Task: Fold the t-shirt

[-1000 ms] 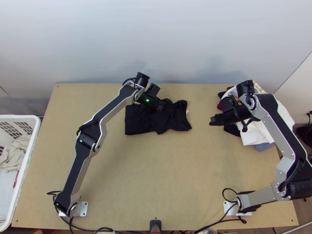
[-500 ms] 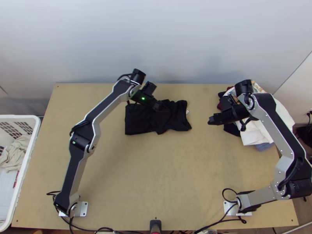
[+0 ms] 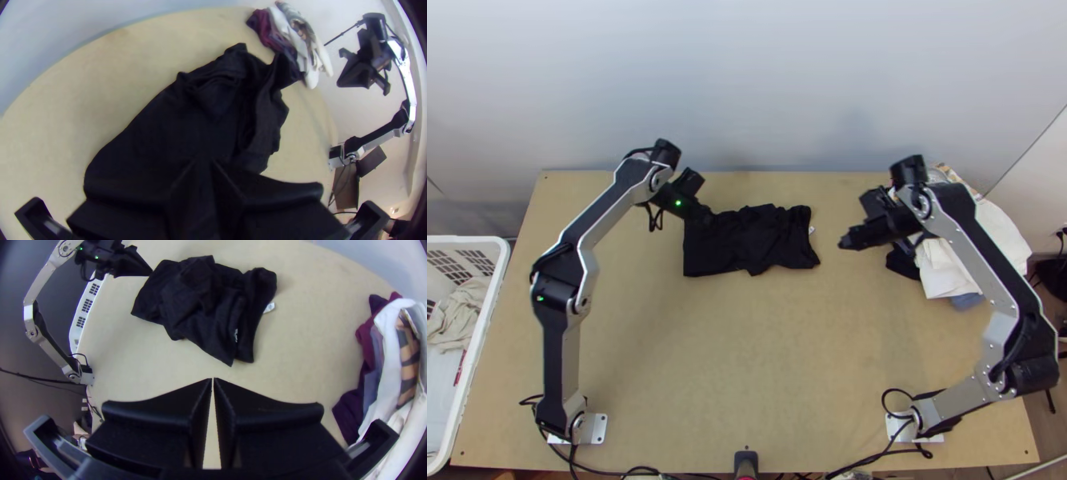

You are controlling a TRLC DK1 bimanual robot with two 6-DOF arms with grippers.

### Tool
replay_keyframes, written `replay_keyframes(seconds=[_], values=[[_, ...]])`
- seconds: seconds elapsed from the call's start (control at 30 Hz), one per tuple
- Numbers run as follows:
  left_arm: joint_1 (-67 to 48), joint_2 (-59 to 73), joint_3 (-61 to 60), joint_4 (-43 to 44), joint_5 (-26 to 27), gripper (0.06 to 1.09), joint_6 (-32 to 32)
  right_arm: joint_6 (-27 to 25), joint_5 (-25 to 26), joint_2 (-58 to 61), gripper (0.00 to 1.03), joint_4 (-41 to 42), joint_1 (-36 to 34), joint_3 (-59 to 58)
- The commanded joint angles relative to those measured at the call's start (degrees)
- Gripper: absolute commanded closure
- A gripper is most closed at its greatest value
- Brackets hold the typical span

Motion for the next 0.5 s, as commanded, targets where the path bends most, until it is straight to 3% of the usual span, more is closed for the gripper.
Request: replay_keyframes(seconds=[0.0,0.47], values=[[3.1,-9.2,-19.4,19.5,-15.1,1.05,-2.1,0.6,-0.1,6.2,0.95,0.8,7.0,7.3],[0.4,-8.3,-25.1,20.4,-15.5,1.05,-2.6,1.9,-0.7,30.6,0.95,0.7,15.7,34.6]])
